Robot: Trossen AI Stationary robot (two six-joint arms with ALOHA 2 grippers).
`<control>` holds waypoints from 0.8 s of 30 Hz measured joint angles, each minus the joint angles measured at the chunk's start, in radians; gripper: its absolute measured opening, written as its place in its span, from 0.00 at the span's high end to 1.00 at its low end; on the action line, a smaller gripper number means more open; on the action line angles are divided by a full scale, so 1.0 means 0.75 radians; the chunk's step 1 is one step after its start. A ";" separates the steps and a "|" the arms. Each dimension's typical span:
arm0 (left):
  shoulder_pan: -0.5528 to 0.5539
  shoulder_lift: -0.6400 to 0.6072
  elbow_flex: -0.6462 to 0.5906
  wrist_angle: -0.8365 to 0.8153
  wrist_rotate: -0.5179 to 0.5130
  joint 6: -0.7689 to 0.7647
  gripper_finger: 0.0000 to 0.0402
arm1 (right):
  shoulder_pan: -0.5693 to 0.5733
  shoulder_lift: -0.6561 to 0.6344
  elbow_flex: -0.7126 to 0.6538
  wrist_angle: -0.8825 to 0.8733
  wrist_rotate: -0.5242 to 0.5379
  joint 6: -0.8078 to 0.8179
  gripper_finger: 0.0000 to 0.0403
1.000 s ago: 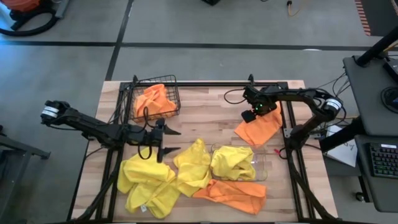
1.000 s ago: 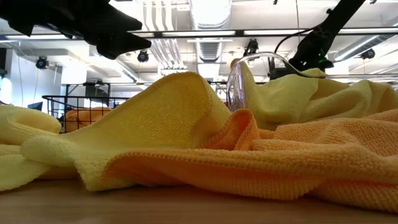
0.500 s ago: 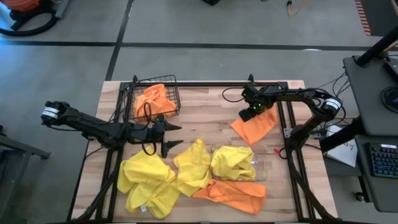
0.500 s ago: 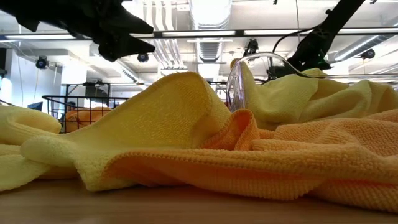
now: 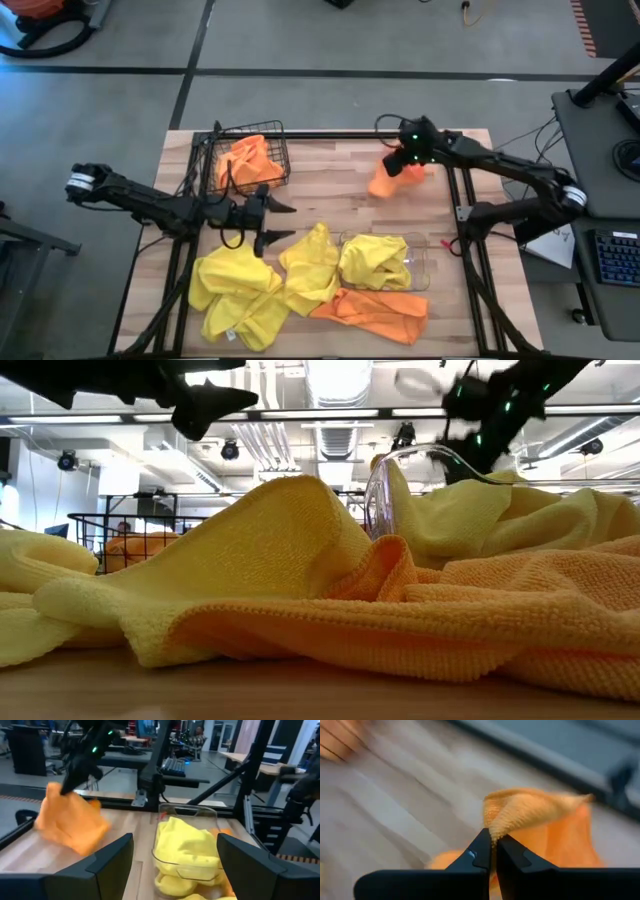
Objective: Sort microfiber towel by color & place in baskets
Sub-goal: Put the towel into the black basket
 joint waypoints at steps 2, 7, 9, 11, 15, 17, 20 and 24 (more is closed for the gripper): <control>0.020 0.000 0.000 0.012 0.001 0.011 0.33 | 0.060 -0.071 0.001 0.140 -0.008 0.010 0.98; 0.100 -0.001 -0.001 0.109 0.000 0.036 0.33 | 0.253 -0.160 0.005 0.462 -0.016 -0.006 0.98; 0.141 -0.001 -0.001 0.133 0.015 0.037 0.33 | 0.333 -0.161 0.005 0.576 -0.018 -0.022 0.98; 0.178 -0.001 -0.001 0.143 0.027 0.037 0.33 | 0.405 -0.145 0.005 0.680 -0.019 -0.036 0.98; 0.227 -0.001 -0.001 0.151 0.046 0.038 0.33 | 0.519 -0.061 0.005 0.866 -0.015 -0.058 0.98; 0.235 0.006 -0.001 0.170 0.046 0.053 0.33 | 0.559 -0.005 0.005 0.962 -0.012 -0.065 0.98; 0.236 0.030 -0.001 0.226 0.046 0.073 0.33 | 0.596 0.089 0.005 1.098 -0.013 -0.070 0.98; 0.237 0.082 -0.001 0.295 0.046 0.073 0.33 | 0.618 0.209 0.022 1.211 -0.012 -0.070 0.98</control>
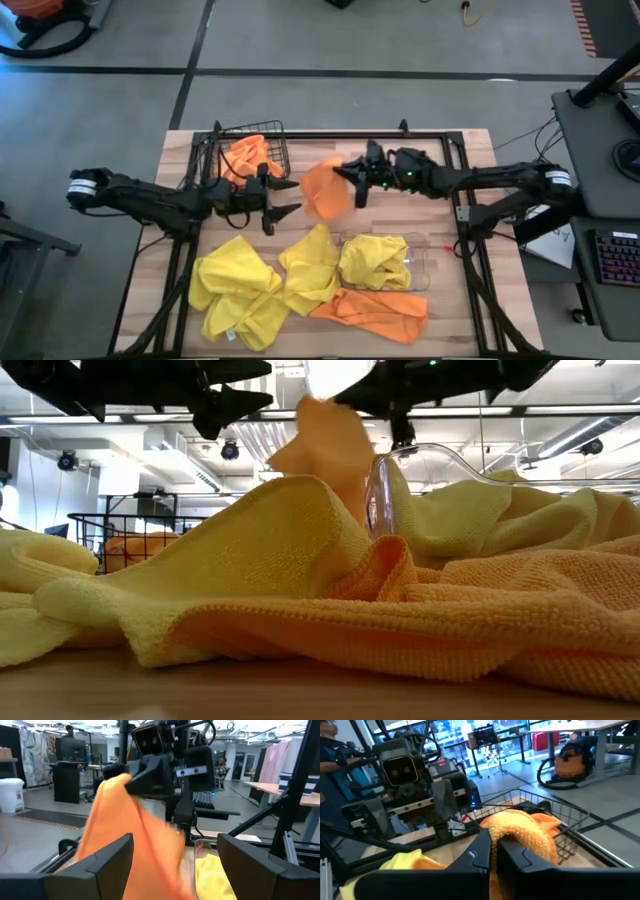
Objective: Sort microfiber towel by color & place in baskets
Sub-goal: Put the towel into the black basket
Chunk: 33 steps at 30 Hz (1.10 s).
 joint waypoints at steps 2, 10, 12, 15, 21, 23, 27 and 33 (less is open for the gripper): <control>0.000 0.034 0.000 0.040 -0.031 -0.002 0.33 | 0.001 0.053 0.035 0.003 -0.001 -0.001 0.98; 0.039 0.199 -0.001 0.168 -0.126 -0.029 0.33 | 0.009 0.235 0.219 -0.071 -0.007 -0.042 0.98; 0.057 0.234 -0.001 0.184 -0.217 -0.034 0.33 | 0.016 0.271 0.272 -0.118 -0.008 -0.058 0.98; 0.086 0.277 -0.001 0.186 -0.321 -0.014 0.33 | 0.036 0.319 0.352 -0.202 -0.007 -0.092 0.98; 0.117 0.366 -0.001 0.269 -0.251 0.012 0.34 | 0.085 0.405 0.494 -0.282 -0.007 -0.138 0.98; 0.117 0.389 -0.001 0.299 -0.245 0.013 0.36 | 0.096 0.427 0.524 -0.285 -0.007 -0.143 0.98; 0.116 0.410 -0.001 0.316 -0.242 0.006 0.47 | 0.105 0.442 0.549 -0.288 -0.007 -0.146 0.98; 0.116 0.399 -0.001 0.313 -0.176 -0.003 0.84 | 0.104 0.432 0.549 -0.301 0.001 -0.129 0.98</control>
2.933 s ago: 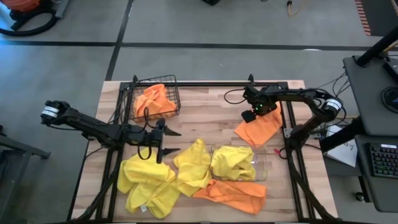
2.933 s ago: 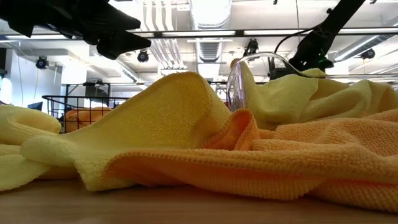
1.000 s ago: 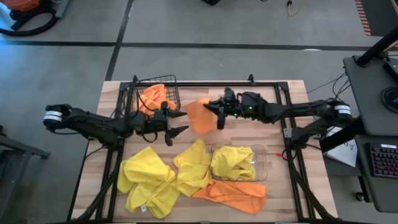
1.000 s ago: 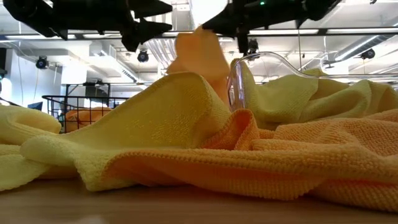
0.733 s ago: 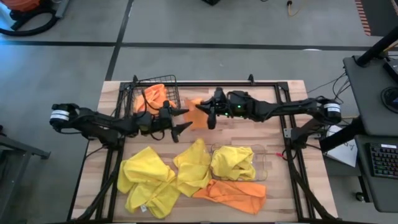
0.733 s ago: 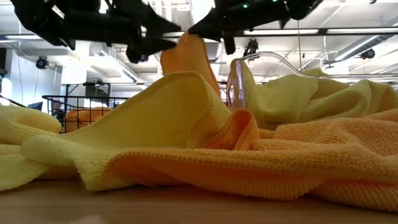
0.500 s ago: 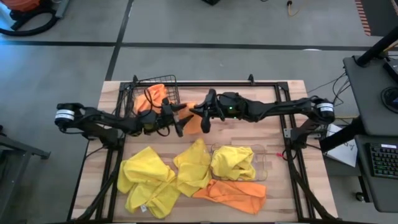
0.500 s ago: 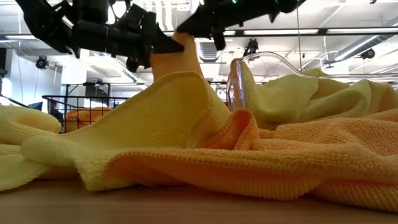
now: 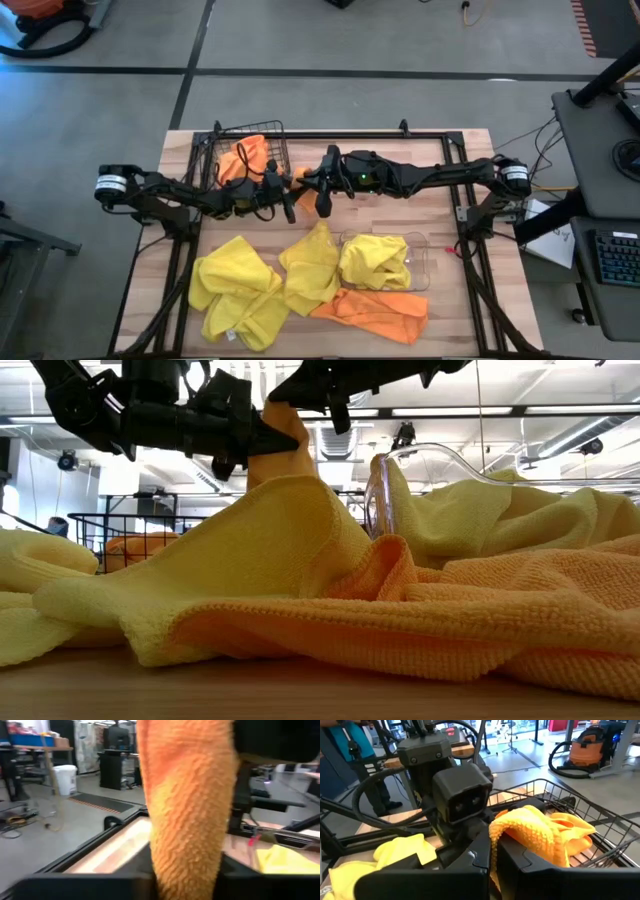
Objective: Sort microfiber towel by color & place in baskets
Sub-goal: Put the towel into the black basket
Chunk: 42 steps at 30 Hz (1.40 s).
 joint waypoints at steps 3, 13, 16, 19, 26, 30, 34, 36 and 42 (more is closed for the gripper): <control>0.000 -0.009 0.000 0.000 0.068 -0.018 0.97 | 0.000 -0.006 0.007 -0.054 0.004 0.034 0.96; -0.001 -0.055 0.000 -0.097 0.085 -0.075 0.99 | -0.001 -0.022 0.009 -0.213 0.072 0.048 0.63; 0.005 -0.107 0.000 -0.184 0.080 -0.084 0.99 | -0.009 -0.054 0.014 -0.301 0.078 0.046 0.52; 0.029 -0.191 0.000 -0.294 0.047 -0.084 1.00 | -0.011 -0.082 0.016 -0.397 0.125 0.060 0.44; 0.097 -0.428 0.004 -0.436 0.011 -0.089 1.00 | -0.012 -0.149 0.016 -0.556 0.208 0.061 0.32; 0.135 -0.539 0.071 -0.635 0.009 -0.087 1.00 | -0.012 -0.163 0.016 -0.580 0.215 0.057 0.29; 0.180 -0.595 0.187 -0.918 -0.060 -0.051 1.00 | -0.012 -0.166 0.016 -0.580 0.216 0.044 0.27; 0.203 -0.601 0.248 -1.037 -0.069 -0.006 1.00 | -0.012 -0.166 0.016 -0.596 0.216 0.044 0.27; 0.252 -0.601 0.383 -1.182 -0.068 0.149 1.00 | -0.012 -0.166 0.016 -0.641 0.216 0.043 0.27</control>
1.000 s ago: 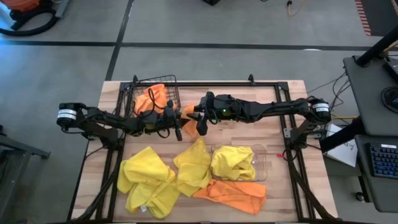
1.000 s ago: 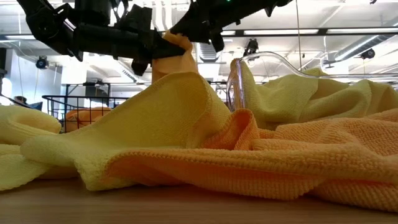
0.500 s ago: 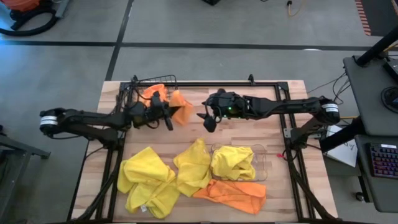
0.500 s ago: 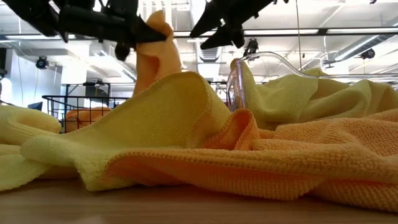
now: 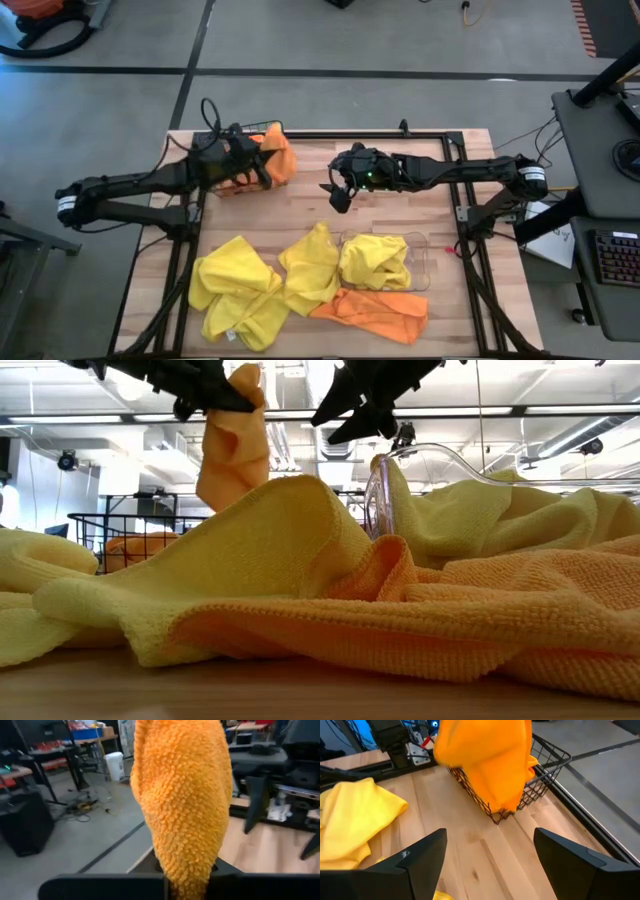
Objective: Sort microfiber towel by color & place in baskets
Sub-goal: Put the towel into the black basket
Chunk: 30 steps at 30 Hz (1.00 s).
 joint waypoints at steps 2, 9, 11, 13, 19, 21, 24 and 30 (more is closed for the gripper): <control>0.036 0.001 0.037 -0.047 -0.001 0.035 1.00 | 0.000 0.000 0.000 -0.010 0.000 0.000 0.27; 0.218 0.026 0.061 -0.168 -0.002 0.112 1.00 | 0.000 0.000 -0.001 -0.032 0.001 0.001 0.27; 0.280 0.029 0.039 -0.166 -0.004 0.120 1.00 | 0.000 0.000 -0.001 -0.032 0.001 0.001 0.27; 0.347 0.035 0.016 -0.164 -0.004 0.120 1.00 | 0.000 0.000 -0.001 -0.032 0.001 0.001 0.27; 0.497 0.070 -0.013 -0.173 -0.004 0.143 1.00 | 0.000 0.000 -0.007 -0.031 0.001 0.001 0.27; 0.531 0.076 -0.013 -0.167 -0.005 0.204 1.00 | 0.000 0.001 -0.011 -0.030 0.001 0.001 0.27; 0.585 0.080 0.007 -0.174 -0.003 0.255 1.00 | 0.000 0.001 -0.017 -0.029 0.001 0.006 0.27; 0.612 0.080 -0.001 -0.202 0.178 0.137 1.00 | 0.000 0.001 -0.021 -0.029 0.001 0.006 0.27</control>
